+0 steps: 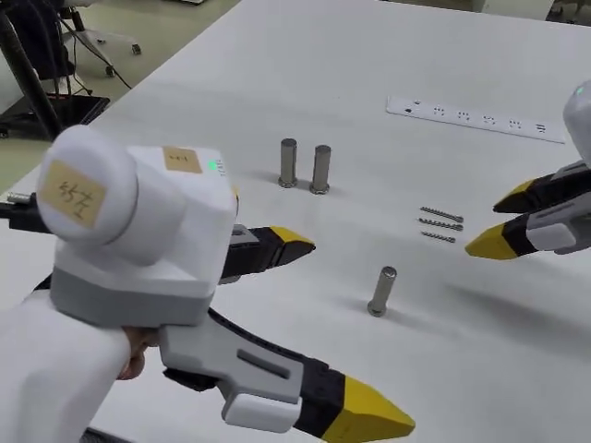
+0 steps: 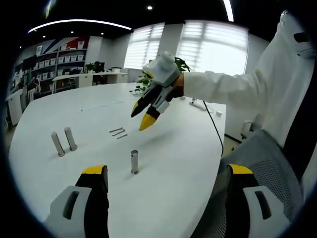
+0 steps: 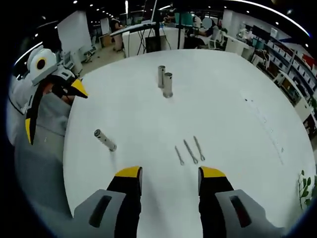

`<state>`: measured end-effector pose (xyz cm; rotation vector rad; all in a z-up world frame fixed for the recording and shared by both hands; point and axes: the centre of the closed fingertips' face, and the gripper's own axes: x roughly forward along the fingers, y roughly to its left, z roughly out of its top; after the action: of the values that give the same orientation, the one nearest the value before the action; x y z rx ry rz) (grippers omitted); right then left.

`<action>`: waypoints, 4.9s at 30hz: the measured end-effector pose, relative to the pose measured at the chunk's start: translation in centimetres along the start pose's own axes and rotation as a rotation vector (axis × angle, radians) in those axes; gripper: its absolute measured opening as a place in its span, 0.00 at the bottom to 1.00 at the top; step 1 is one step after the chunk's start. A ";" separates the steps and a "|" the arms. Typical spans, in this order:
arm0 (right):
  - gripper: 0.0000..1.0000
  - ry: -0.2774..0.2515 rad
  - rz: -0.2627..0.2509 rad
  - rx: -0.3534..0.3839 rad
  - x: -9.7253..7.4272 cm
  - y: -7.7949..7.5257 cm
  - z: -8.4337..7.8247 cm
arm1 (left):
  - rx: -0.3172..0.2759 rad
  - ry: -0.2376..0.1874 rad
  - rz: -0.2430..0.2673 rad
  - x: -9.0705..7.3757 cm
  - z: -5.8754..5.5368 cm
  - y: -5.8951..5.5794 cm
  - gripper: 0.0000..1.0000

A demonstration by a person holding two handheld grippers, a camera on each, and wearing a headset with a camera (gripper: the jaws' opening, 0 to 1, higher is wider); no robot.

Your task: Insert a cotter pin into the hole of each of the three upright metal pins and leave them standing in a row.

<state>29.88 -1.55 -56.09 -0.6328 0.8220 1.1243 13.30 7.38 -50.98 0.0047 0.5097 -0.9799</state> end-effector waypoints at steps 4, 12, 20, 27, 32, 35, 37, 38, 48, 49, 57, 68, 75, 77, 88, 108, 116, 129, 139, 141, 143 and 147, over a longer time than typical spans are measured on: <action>0.37 0.012 0.025 -0.030 0.7 0.5 0.5 | -0.008 0.003 0.005 0.0 -0.1 0.1 0.99; 0.29 0.067 0.053 -0.066 3.1 0.1 0.3 | 0.003 -0.014 0.005 0.0 0.2 0.0 0.99; 0.20 0.125 0.072 -0.088 4.7 -0.1 -0.5 | -0.009 -0.043 0.005 -0.1 0.6 0.0 0.99; 0.13 0.139 0.079 -0.091 5.4 -0.3 -0.4 | -0.012 -0.048 0.007 -0.2 0.7 0.0 0.99; 0.12 0.168 0.079 -0.108 5.8 -0.6 -0.7 | -0.025 -0.042 0.009 -0.1 0.5 0.0 0.99; 0.11 0.175 0.073 -0.116 5.7 -0.8 -0.8 | -0.012 -0.048 0.002 -0.1 0.6 -0.1 0.99; 0.10 0.181 0.074 -0.117 5.7 -1.0 -0.8 | -0.020 -0.047 0.003 -0.1 0.6 -0.1 0.99; 0.10 0.180 0.076 -0.113 5.7 -1.0 -0.8 | -0.020 -0.047 0.003 0.0 0.6 -0.1 0.99; 0.07 0.235 0.095 -0.172 5.8 -0.8 -0.7 | -0.016 -0.051 -0.001 -0.1 0.7 -0.1 0.99; 0.07 0.240 0.097 -0.177 5.8 -0.7 -0.7 | -0.019 -0.051 -0.002 -0.1 0.7 -0.1 0.99; 0.02 0.275 0.115 -0.218 5.9 -0.2 -0.6 | -0.015 -0.043 0.004 -0.2 0.5 -0.1 0.99; 0.00 0.346 0.133 -0.305 6.2 -0.8 -0.7 | -0.023 -0.059 0.005 -0.3 0.9 0.0 0.99; 0.00 0.404 0.161 -0.357 6.4 -0.9 -0.7 | -0.018 -0.069 0.013 -0.4 1.3 0.3 0.99; 0.00 0.417 0.166 -0.364 6.5 -0.9 -0.7 | -0.022 -0.074 0.015 -0.4 1.3 0.3 0.99; 0.00 0.425 0.132 -0.346 6.4 -1.0 -0.8 | -0.011 -0.078 0.024 -0.3 1.1 0.5 0.99; 0.00 0.391 0.107 -0.298 6.4 -1.0 -0.9 | -0.039 -0.064 0.024 -0.6 0.2 0.5 0.99; 0.00 0.391 0.100 -0.297 6.3 -1.0 -0.9 | -0.104 -0.102 0.045 -0.7 0.4 1.0 0.93; 0.00 0.385 0.096 -0.294 6.2 -0.7 -0.8 | -0.072 -0.111 0.108 -0.7 0.7 2.1 0.82; 0.00 0.381 0.093 -0.292 6.1 -0.7 -0.9 | -0.082 -0.121 0.125 -0.2 1.1 2.3 0.78; 0.00 0.376 0.092 -0.287 6.1 -0.7 -0.9 | -0.100 -0.149 0.128 -0.3 1.8 2.5 0.81; 0.00 0.371 0.093 -0.280 6.1 -0.9 -0.9 | -0.120 -0.155 0.140 -0.4 2.1 2.8 0.79; 0.00 0.365 0.097 -0.274 6.1 -0.9 -0.9 | -0.123 -0.142 0.159 -0.6 2.2 3.3 0.68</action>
<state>31.81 0.64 -61.64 -1.0582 1.0255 1.2396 16.54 9.24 -49.55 -0.1319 0.4312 -0.7865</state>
